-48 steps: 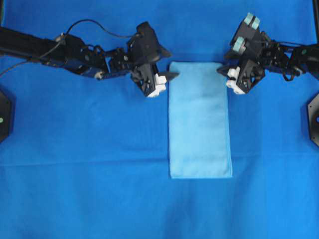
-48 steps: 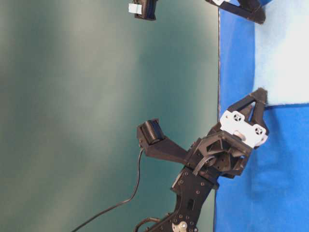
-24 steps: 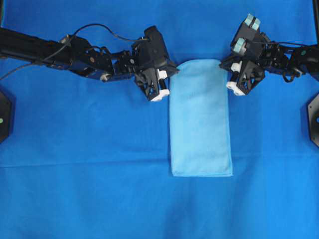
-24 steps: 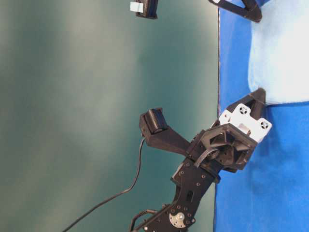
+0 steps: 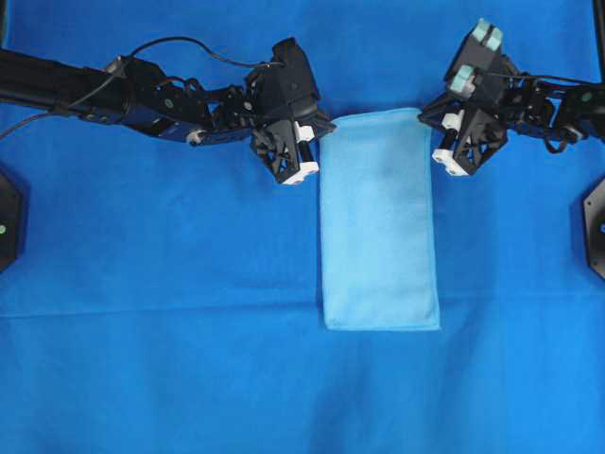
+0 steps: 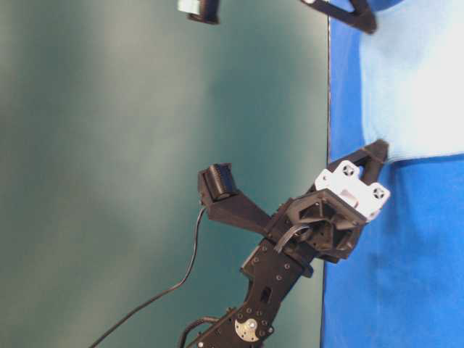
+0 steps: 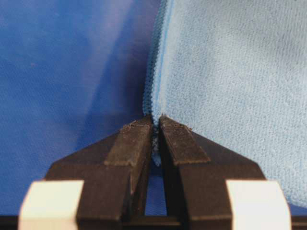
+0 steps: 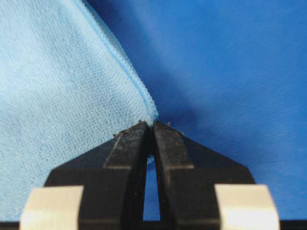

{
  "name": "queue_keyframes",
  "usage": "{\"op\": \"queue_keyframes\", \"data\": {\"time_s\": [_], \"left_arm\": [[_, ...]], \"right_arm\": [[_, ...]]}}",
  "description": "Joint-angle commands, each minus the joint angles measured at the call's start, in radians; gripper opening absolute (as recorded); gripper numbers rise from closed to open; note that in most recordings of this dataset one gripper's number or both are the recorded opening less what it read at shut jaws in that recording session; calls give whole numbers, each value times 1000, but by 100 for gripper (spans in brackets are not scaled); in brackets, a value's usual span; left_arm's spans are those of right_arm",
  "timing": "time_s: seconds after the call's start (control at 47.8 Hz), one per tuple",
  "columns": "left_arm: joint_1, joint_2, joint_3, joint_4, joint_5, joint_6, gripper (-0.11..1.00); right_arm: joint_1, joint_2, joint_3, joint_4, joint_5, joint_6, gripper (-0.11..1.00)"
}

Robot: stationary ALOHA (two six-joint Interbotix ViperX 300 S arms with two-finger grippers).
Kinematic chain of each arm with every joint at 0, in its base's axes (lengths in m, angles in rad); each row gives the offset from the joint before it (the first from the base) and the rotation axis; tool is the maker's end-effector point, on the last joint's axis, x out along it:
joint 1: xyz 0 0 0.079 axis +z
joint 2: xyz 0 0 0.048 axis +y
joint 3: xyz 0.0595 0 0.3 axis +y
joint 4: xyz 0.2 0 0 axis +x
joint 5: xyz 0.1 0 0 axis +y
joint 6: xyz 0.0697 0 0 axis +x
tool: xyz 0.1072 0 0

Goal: Fold a vertical towel.
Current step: 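Lift the top edge with both grippers, pulling it slightly upward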

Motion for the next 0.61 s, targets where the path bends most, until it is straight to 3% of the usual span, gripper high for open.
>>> {"op": "queue_keyframes", "data": {"time_s": [0.0,0.251,0.586], "left_arm": [[31,-34,-25,-2,-5,3,4],[86,-26,-69,-2,-3,26,4],[74,-46,-69,-2,6,29,4]], "right_arm": [[-31,-34,-18,-2,5,-5,5],[-92,-35,-41,-11,6,-37,5],[-101,-40,-61,-12,9,-49,5]]}}
